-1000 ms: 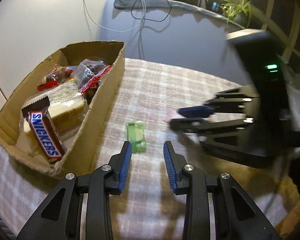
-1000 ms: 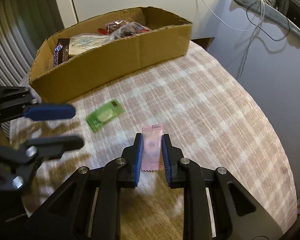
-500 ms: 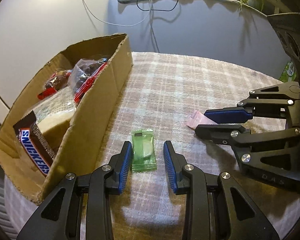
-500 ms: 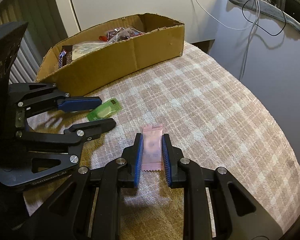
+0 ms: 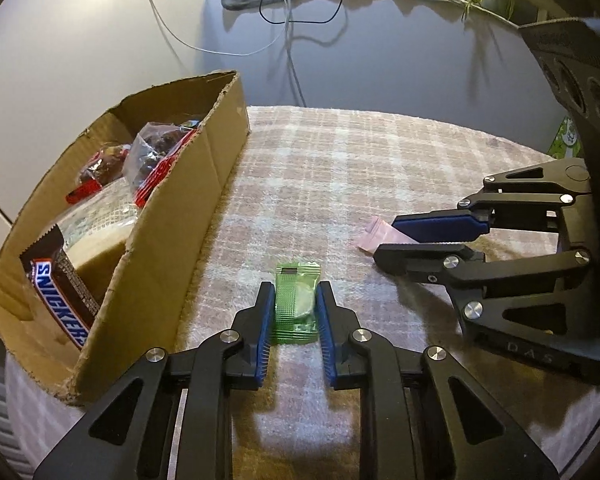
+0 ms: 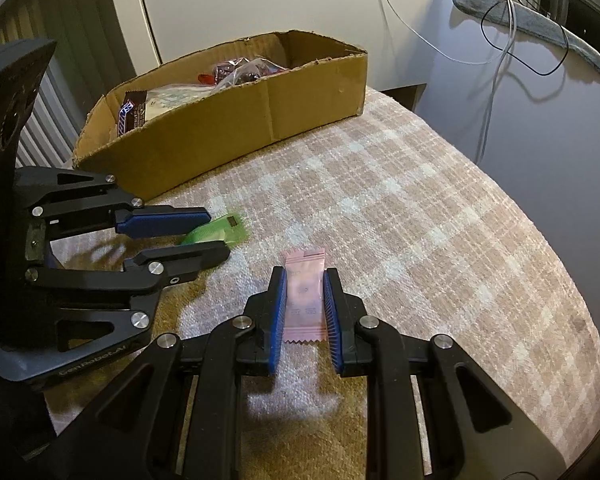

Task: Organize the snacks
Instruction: 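Grasp the green candy with the left tool while the right tool grasps the pink candy, then carry the green and pink candies over the box and lower them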

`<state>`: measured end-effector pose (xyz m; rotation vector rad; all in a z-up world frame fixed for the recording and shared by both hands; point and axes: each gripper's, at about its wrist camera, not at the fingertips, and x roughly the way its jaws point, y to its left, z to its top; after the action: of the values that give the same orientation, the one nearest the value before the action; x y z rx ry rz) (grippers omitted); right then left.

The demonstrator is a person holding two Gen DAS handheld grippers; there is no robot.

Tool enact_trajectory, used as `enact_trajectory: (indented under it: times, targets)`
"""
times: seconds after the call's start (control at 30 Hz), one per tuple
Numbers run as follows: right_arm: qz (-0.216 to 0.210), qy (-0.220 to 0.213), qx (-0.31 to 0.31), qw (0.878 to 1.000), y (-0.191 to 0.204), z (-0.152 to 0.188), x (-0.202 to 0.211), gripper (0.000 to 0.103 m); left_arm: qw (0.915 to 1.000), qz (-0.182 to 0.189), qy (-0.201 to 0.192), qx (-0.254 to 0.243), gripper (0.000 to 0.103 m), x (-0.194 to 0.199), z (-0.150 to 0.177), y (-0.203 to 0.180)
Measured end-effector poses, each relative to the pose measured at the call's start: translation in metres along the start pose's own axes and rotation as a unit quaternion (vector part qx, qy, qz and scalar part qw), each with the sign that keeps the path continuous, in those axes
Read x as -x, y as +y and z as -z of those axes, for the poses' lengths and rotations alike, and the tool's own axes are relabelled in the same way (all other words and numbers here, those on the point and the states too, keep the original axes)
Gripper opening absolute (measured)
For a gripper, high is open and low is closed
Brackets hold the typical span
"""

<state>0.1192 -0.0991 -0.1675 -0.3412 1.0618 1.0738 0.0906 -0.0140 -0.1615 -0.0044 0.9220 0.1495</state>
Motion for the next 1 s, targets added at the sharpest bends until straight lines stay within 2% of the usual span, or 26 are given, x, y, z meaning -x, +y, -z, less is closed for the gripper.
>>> enact_trajectory:
  times: [0.53, 1.0]
  targets:
    - [0.011, -0.012, -0.045, 0.999, 0.001, -0.013, 0.022, 0.019, 0.9963, 0.063, -0.053, 0.023, 0.019, 0.05, -0.001, 0.024]
    - [0.025, -0.035, -0.049, 0.998, 0.029, -0.071, 0.03, 0.019, 0.992, 0.059, -0.103, 0.044, 0.019, 0.081, -0.009, 0.093]
